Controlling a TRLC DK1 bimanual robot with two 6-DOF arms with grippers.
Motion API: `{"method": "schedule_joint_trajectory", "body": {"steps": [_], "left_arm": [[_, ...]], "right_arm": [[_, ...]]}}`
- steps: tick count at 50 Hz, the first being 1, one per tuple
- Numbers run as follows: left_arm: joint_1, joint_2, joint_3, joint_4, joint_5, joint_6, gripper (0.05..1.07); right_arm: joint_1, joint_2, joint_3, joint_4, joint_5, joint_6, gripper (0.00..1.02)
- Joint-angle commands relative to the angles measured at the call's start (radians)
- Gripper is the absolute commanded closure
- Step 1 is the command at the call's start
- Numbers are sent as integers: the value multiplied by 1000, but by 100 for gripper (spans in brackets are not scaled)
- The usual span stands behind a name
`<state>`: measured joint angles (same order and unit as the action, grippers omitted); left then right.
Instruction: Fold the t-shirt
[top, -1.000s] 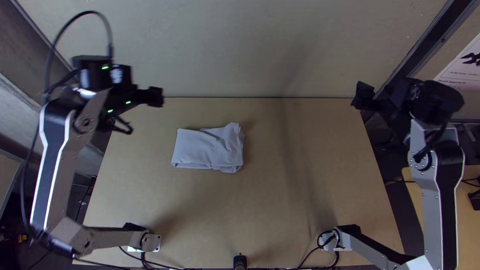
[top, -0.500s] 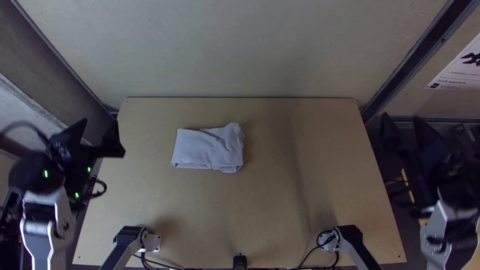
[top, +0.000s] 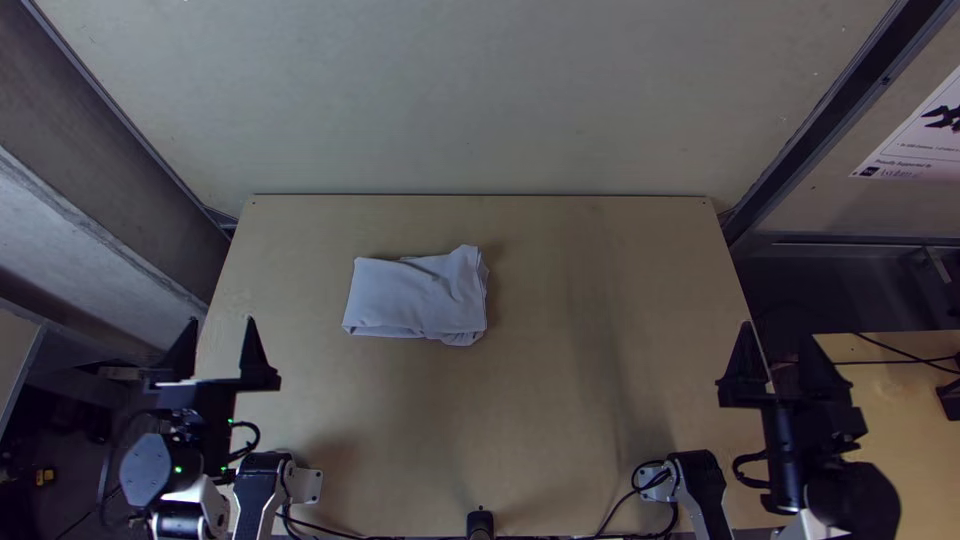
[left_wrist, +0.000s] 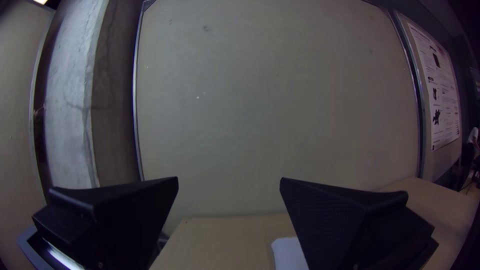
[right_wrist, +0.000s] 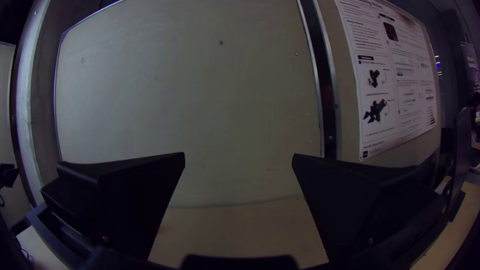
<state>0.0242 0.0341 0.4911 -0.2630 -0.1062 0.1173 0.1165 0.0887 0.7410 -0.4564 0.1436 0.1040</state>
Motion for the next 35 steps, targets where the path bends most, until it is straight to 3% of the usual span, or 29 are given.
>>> {"method": "schedule_joint_trajectory", "body": {"steps": [1, 5, 25, 35], "left_arm": [[16, -40, -51, -16, -79, -21, 10], [19, -40, -102, 15, -96, -13, 10], [22, -40, -439, 280, -96, 12, 10], [31, -37, -479, 294, -95, 19, 10]], "right_arm": [[-1, -95, -124, 24, 21, 11, 4], [-8, -92, -177, 30, 21, 30, 4], [8, -95, -565, 349, 19, 22, 4], [-5, -95, -693, 367, 21, 20, 4]]}}
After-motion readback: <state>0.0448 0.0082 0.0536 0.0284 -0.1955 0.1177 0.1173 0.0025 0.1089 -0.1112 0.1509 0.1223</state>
